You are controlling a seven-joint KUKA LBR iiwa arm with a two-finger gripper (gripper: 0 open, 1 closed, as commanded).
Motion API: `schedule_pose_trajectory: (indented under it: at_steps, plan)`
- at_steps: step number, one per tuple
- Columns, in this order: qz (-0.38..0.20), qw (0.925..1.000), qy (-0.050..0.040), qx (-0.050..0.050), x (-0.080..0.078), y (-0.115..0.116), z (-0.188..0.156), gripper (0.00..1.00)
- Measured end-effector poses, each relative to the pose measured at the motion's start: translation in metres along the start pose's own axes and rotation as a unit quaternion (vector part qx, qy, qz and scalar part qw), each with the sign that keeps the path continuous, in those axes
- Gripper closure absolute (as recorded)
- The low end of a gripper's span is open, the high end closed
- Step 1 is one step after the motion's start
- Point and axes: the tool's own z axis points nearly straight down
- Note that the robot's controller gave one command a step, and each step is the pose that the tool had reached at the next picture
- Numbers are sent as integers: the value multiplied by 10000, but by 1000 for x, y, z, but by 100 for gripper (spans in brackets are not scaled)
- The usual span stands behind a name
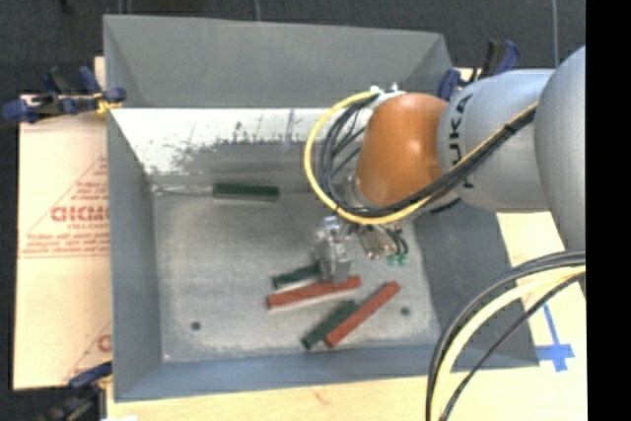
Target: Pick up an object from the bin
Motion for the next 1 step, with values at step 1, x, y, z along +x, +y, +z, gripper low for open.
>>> schedule_pose_trajectory:
  at_steps: [1]
  plan:
    - [-199,9998,35,16,-15,-18,-197,100]
